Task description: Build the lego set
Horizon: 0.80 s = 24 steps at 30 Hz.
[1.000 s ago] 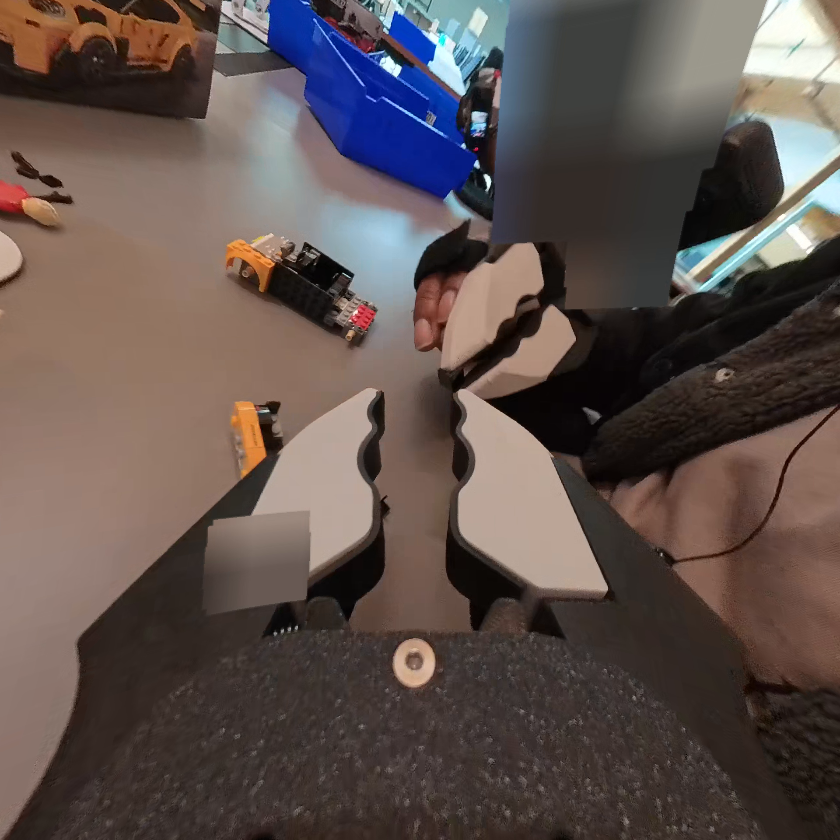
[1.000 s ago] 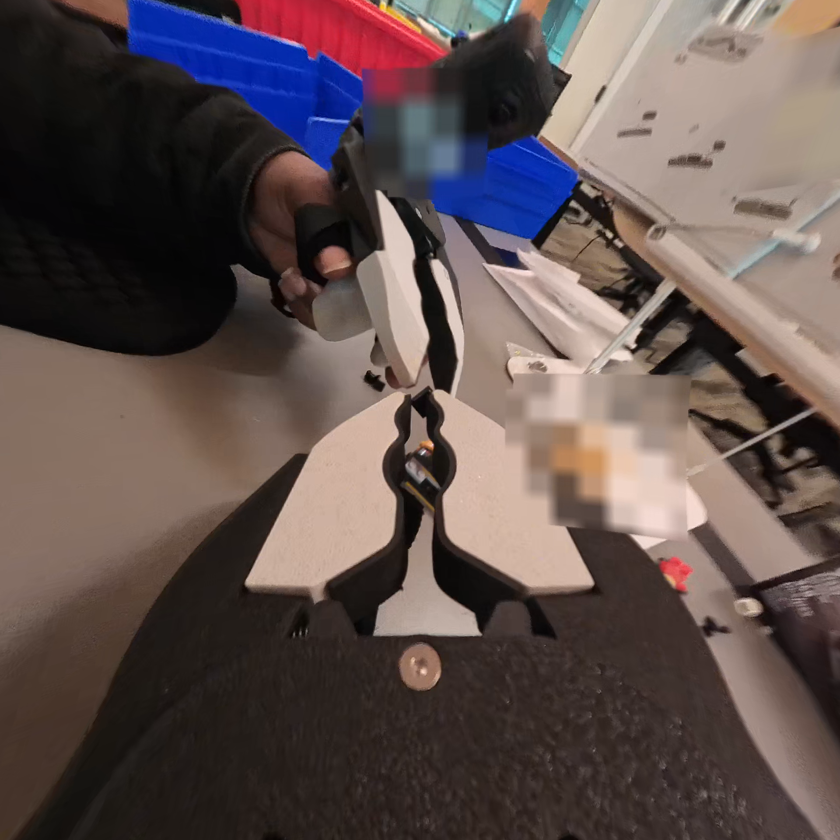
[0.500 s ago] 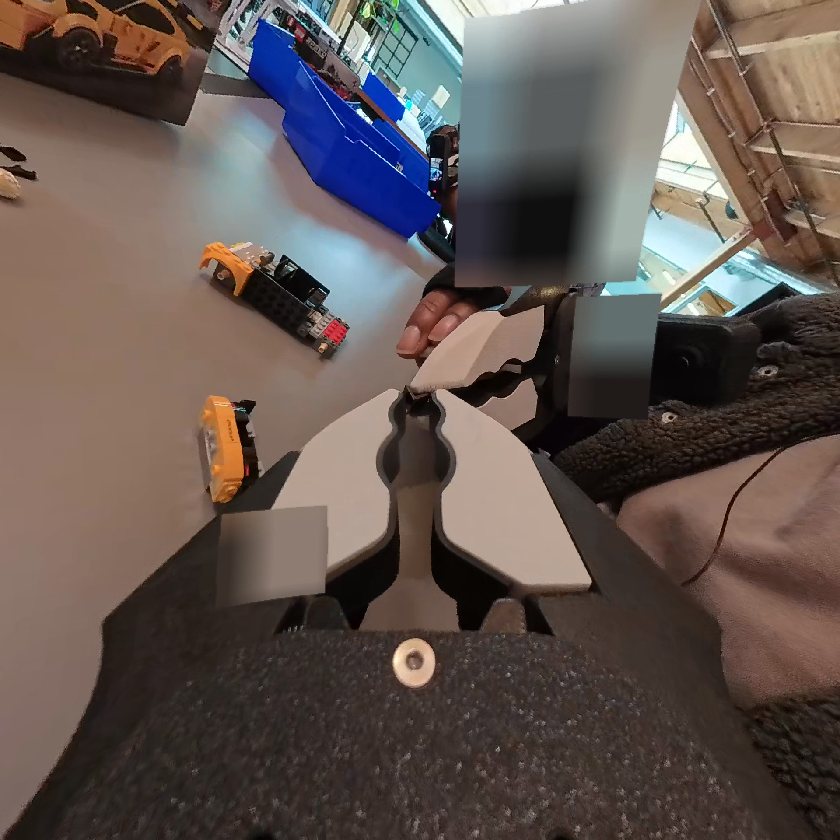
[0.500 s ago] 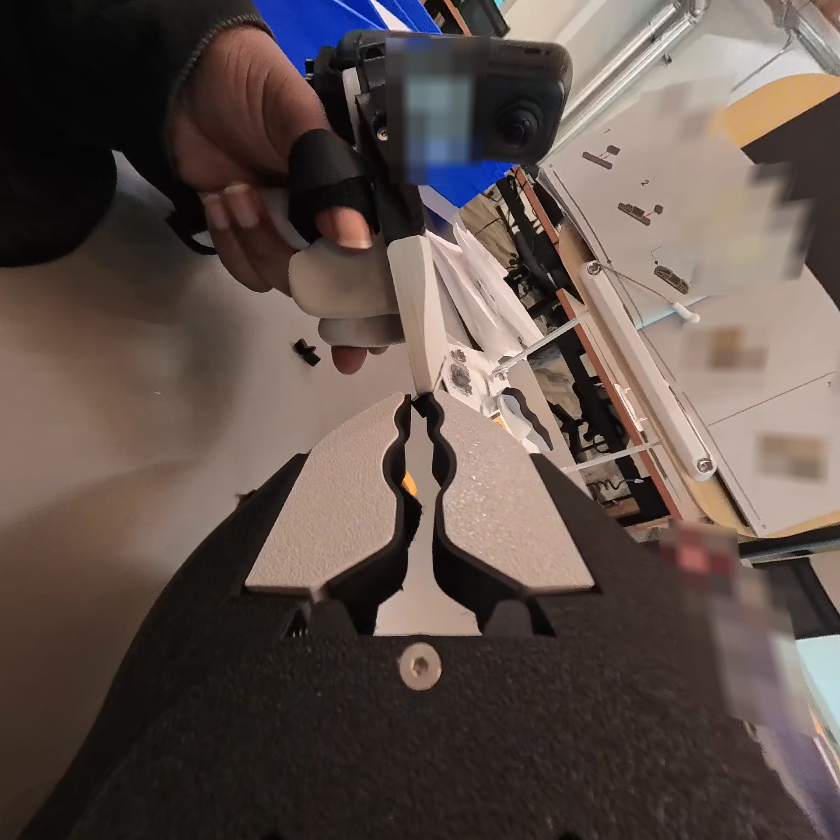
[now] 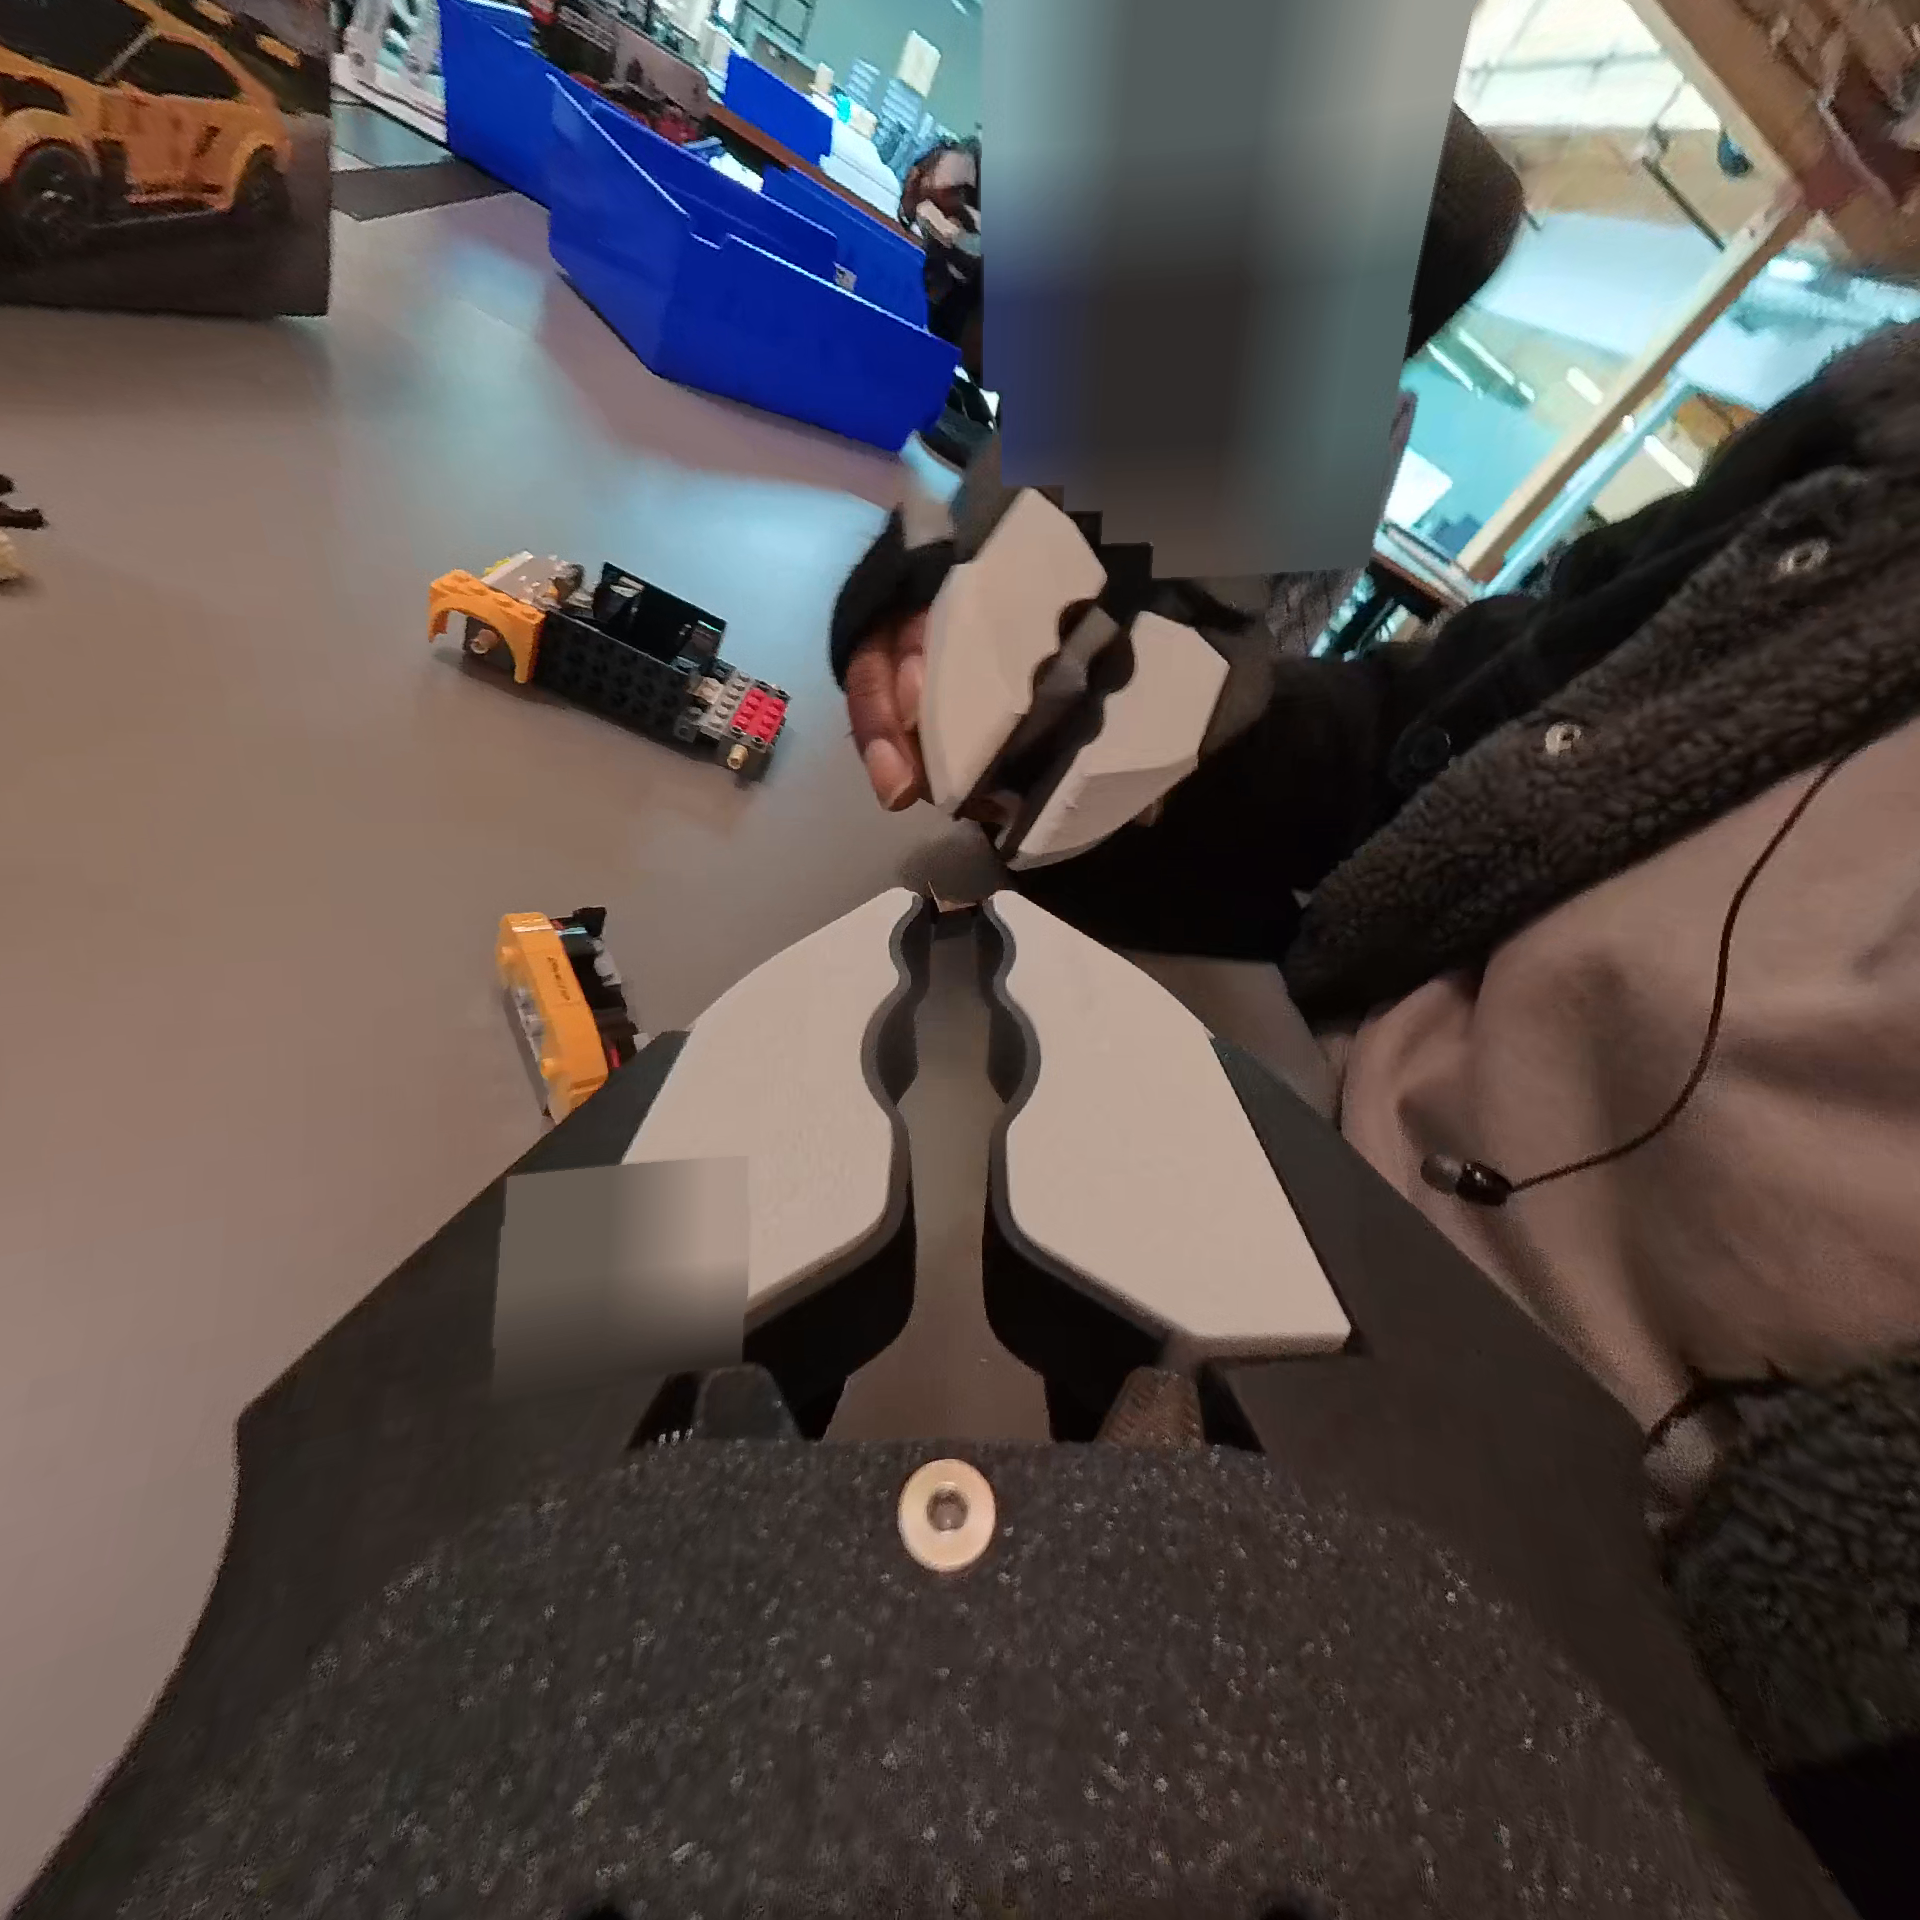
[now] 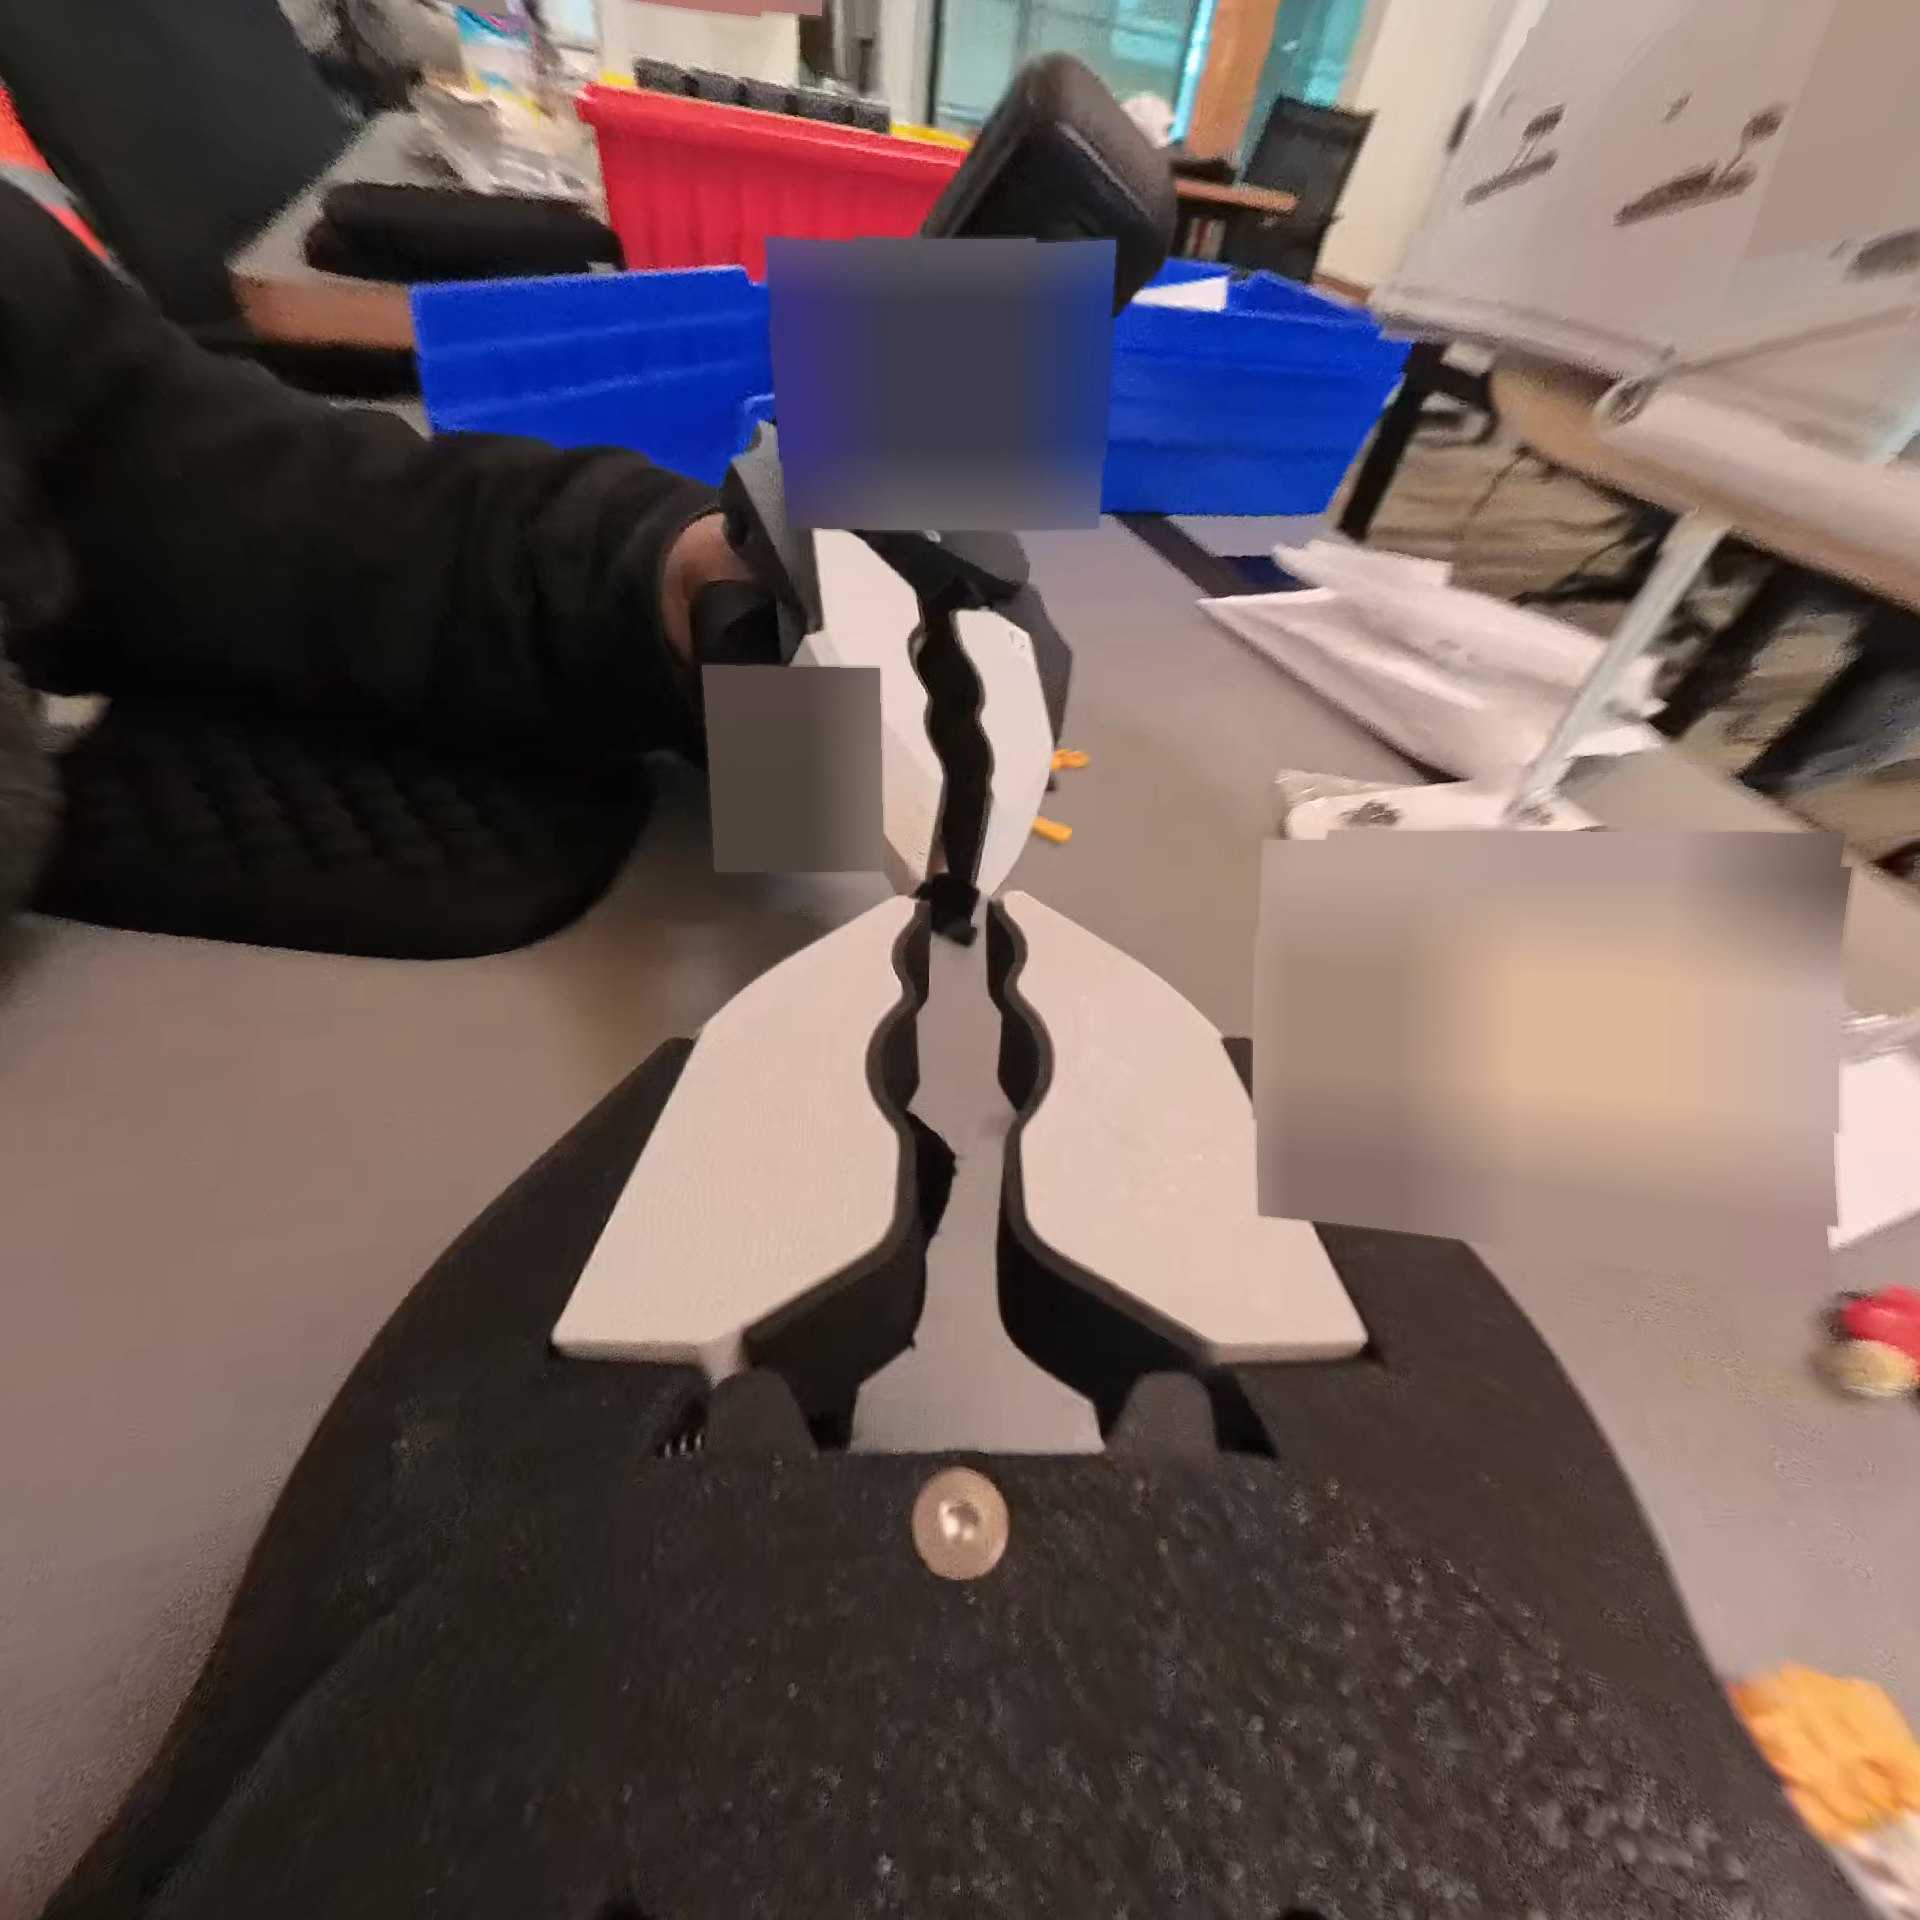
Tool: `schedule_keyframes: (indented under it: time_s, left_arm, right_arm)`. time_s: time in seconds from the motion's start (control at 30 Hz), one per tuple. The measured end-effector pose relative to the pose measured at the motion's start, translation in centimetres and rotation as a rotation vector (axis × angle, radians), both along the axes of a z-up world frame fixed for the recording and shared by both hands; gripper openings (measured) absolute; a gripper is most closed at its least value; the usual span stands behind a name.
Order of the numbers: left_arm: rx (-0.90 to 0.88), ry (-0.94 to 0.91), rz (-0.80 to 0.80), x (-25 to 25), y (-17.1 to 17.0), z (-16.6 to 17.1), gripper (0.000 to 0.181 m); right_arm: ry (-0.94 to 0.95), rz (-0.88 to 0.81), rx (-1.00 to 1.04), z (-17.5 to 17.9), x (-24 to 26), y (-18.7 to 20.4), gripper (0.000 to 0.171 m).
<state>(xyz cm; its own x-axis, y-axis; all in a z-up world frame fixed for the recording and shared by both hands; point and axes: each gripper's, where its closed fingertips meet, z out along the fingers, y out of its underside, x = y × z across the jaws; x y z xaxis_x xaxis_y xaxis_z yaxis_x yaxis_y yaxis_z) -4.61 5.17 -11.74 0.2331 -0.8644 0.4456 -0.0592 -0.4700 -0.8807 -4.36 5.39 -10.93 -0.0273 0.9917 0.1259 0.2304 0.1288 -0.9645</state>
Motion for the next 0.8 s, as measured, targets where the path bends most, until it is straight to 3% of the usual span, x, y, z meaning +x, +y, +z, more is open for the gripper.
schedule_keyframes:
  time_s: [0.13,0.33,0.63,0.8]
  left_arm:
    - [0.094,0.078,-0.068,0.8,-1.2,-0.7,0.008]
    - [0.160,0.135,-0.099,1.2,-1.8,-1.1,0.008]
    - [0.182,0.094,-0.005,0.6,-0.5,-0.2,0.008]
    - [0.236,0.133,0.094,0.5,0.7,-0.1,0.018]
  right_arm:
    - [-0.029,0.075,-0.120,-1.0,-0.1,-0.8,0.010]
    - [-0.066,0.127,-0.138,-1.8,-0.1,-1.8,0.006]
    - [-0.008,0.011,-0.124,-0.8,-0.3,-0.2,0.001]
    - [0.015,-0.096,-0.187,-0.6,-0.2,1.5,0.001]
